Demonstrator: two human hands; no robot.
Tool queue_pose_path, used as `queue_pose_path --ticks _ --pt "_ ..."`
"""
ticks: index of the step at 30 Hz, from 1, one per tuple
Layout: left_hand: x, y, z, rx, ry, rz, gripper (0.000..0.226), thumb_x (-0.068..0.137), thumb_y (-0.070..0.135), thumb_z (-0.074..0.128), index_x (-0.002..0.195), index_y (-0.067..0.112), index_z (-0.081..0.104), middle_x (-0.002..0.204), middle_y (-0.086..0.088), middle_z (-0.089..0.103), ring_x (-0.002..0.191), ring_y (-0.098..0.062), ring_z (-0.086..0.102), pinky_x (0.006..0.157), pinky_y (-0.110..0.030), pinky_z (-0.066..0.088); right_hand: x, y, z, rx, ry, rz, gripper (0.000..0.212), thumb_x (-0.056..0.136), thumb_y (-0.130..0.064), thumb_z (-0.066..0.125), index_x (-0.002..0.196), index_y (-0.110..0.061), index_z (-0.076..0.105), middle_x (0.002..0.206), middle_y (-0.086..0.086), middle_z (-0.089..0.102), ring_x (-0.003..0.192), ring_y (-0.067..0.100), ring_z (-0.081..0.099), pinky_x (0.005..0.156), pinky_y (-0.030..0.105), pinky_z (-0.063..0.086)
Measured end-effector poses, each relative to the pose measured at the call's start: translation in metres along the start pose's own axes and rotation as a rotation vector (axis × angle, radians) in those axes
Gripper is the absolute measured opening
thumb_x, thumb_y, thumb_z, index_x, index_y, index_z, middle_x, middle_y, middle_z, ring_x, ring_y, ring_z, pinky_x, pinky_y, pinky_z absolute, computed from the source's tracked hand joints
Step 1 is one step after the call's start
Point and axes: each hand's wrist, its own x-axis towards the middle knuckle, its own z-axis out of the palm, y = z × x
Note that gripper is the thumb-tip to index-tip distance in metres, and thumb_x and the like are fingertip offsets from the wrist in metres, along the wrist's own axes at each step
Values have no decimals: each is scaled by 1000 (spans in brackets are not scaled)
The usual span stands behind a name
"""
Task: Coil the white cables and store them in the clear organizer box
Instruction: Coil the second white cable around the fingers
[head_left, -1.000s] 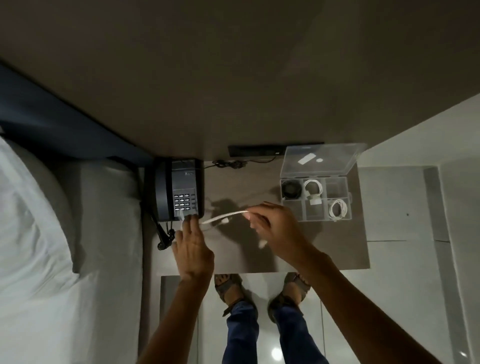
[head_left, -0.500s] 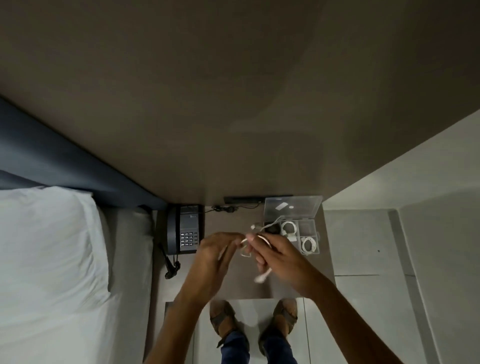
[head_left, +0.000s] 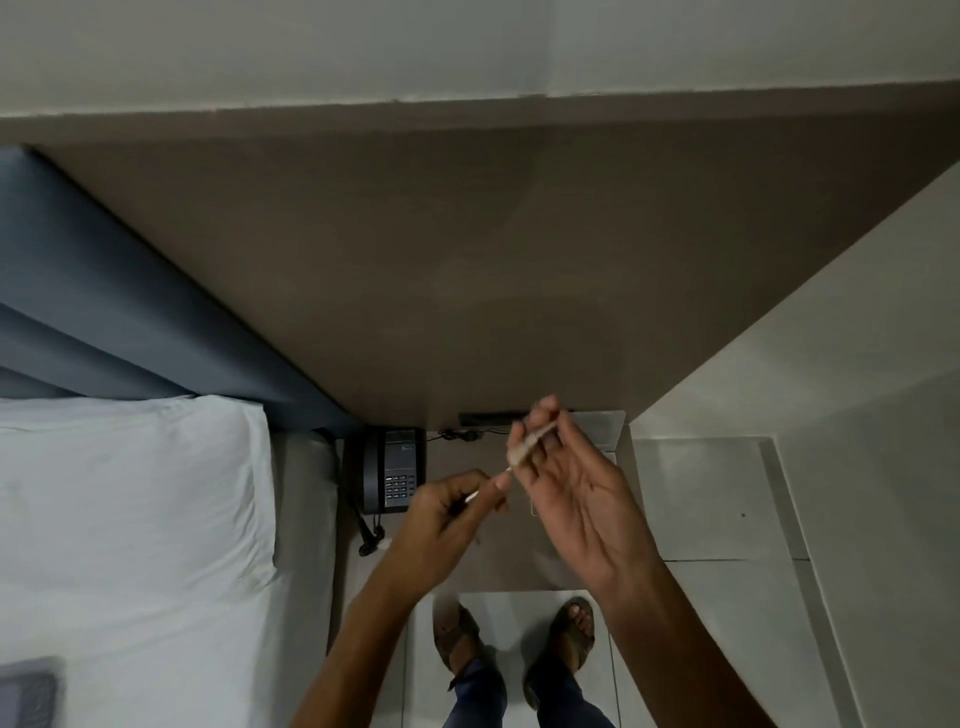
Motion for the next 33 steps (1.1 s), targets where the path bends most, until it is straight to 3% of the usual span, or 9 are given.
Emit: queue_pose_path --ticks 3,6,8,14,16,18,21,26,33 --pt "-15 14 4 27 -54 -11 34 106 43 53 107 19 77 73 -21 62 58 -36 53 55 -44 46 4 8 9 -222 135 -215 23 104 -5 53 123 -7 66 132 12 76 127 23 71 114 40 52" --pt "-27 28 3 86 -99 22 26 110 36 51 107 23 75 68 8 58 55 -6 48 56 -18 40 -5 15 10 -702 203 -394 23 108 -12 56 129 -13 63 133 5 77 131 20 69 114 39 47" --pt "-31 38 0 145 -96 55 23 110 27 53 103 19 73 70 19 57 59 -1 52 60 -9 39 -15 13 7 -1103 175 -467 19 111 -20 55 127 -17 64 129 1 78 129 15 69 109 35 48" --pt "-32 70 -16 261 -129 165 23 108 38 52 107 22 69 84 9 63 71 -16 63 65 -33 55 -36 13 4 -1514 -38 -315 20 113 -23 48 124 -22 65 116 -1 72 118 22 69 99 31 58" --pt "-29 79 -23 323 -141 197 21 107 43 51 108 28 67 88 8 65 74 -17 65 66 -33 56 -40 13 2 -1513 -46 -248 22 112 -26 47 119 -18 65 109 2 70 107 23 69 94 40 58" --pt "-25 86 -30 358 -142 214 20 107 47 52 104 32 65 88 9 66 75 -14 66 63 -26 54 -44 10 1 -1488 -57 -198 22 111 -28 45 109 -19 64 98 0 66 95 24 65 87 36 56" --pt "-16 94 -39 351 -143 232 17 106 45 56 100 31 64 89 14 68 73 -7 68 60 -12 50 -47 11 4 -1352 -48 -103 25 111 -27 43 104 -16 64 91 -1 66 93 16 65 102 34 55" --pt "-4 102 -42 317 -116 218 26 101 54 60 95 28 63 85 2 65 70 -19 62 61 -38 54 -54 7 15 -908 -92 107 24 110 -22 51 111 -11 73 85 4 63 83 17 65 109 43 54" --pt "2 108 -25 -52 -62 127 42 104 40 59 86 2 65 76 -22 57 70 -40 55 69 -50 51 -62 -1 37 -267 -241 247 17 109 -8 56 114 4 67 93 12 67 90 23 71 113 46 52"
